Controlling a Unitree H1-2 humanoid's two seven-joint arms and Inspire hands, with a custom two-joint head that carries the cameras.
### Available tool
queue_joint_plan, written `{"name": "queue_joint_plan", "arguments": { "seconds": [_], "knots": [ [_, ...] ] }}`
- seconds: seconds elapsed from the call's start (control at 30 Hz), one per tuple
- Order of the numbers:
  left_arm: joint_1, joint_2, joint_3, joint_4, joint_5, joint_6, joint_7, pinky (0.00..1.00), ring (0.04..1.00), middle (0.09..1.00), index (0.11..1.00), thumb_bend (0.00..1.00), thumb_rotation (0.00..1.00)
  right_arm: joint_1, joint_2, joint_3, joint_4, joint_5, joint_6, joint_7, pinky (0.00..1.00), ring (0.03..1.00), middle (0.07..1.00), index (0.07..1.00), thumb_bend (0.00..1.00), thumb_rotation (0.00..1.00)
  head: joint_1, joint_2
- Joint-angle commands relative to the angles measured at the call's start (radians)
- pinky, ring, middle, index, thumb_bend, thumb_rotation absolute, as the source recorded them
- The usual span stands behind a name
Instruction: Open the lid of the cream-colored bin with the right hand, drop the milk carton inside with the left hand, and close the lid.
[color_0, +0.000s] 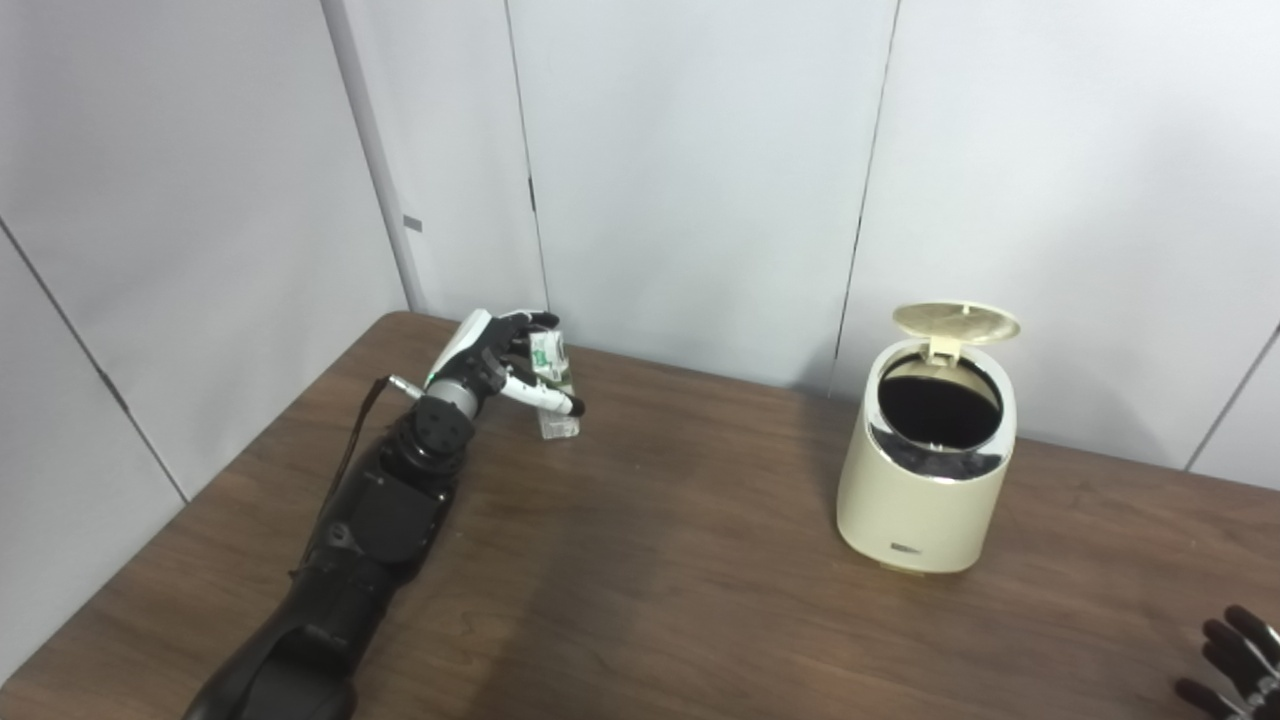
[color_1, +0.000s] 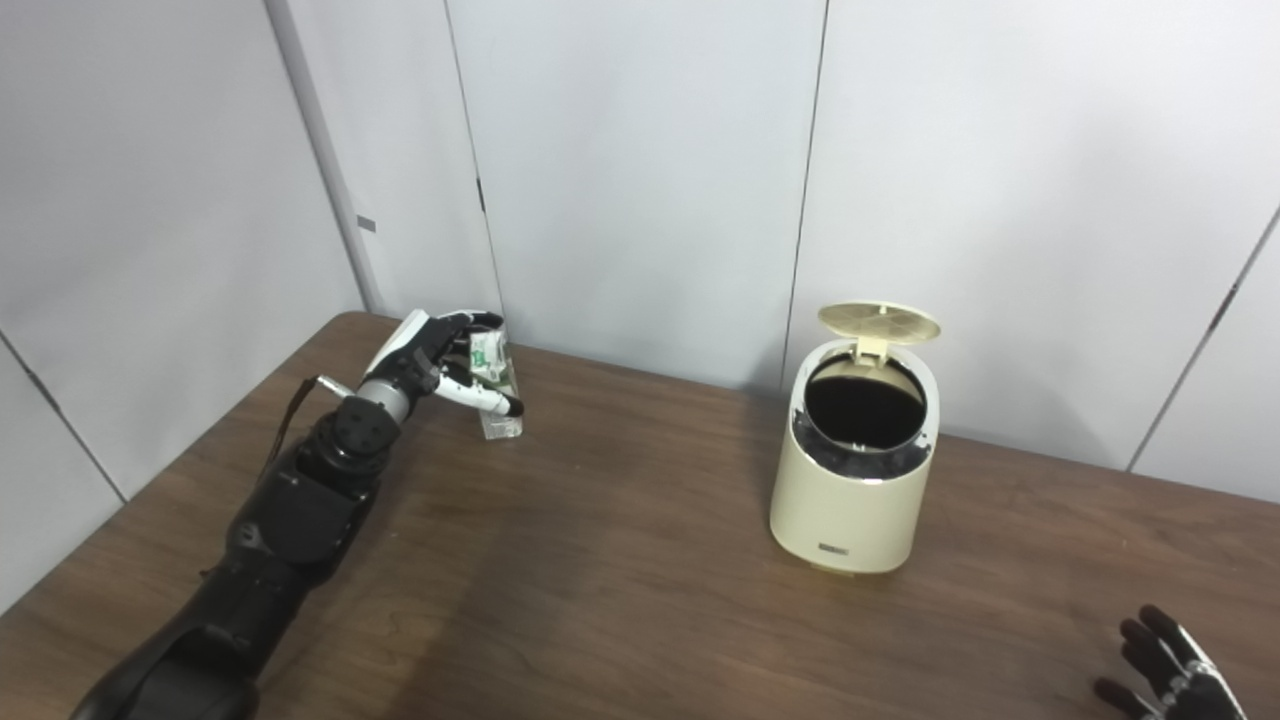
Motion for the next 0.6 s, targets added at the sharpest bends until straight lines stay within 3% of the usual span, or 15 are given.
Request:
{"name": "queue_joint_plan", "arguments": {
  "seconds": [0.0,0.43,0.57],
  "knots": [
    [-0.075,0.036,0.0,-0.012,0.022,-0.051,0.029,0.75,0.822,0.855,0.864,0.9,0.0,-0.01,-0.001,0.006,-0.013,-0.003,-0.001,0.005,0.87,0.908,0.873,0.878,0.66,0.96,0.0,0.0],
    [-0.076,0.04,-0.007,0.014,0.024,-0.097,0.03,0.65,0.749,0.805,0.822,0.89,0.0,-0.013,0.008,0.006,-0.02,0.008,0.014,-0.004,0.87,0.909,0.87,0.88,0.65,0.95,-0.008,0.005],
    [-0.072,0.042,-0.012,0.007,0.039,-0.098,0.039,0.61,0.701,0.754,0.772,0.82,0.0,-0.013,0.006,0.007,-0.017,0.009,0.009,-0.001,0.88,0.913,0.872,0.884,0.65,0.95,-0.009,0.005]
  ]
}}
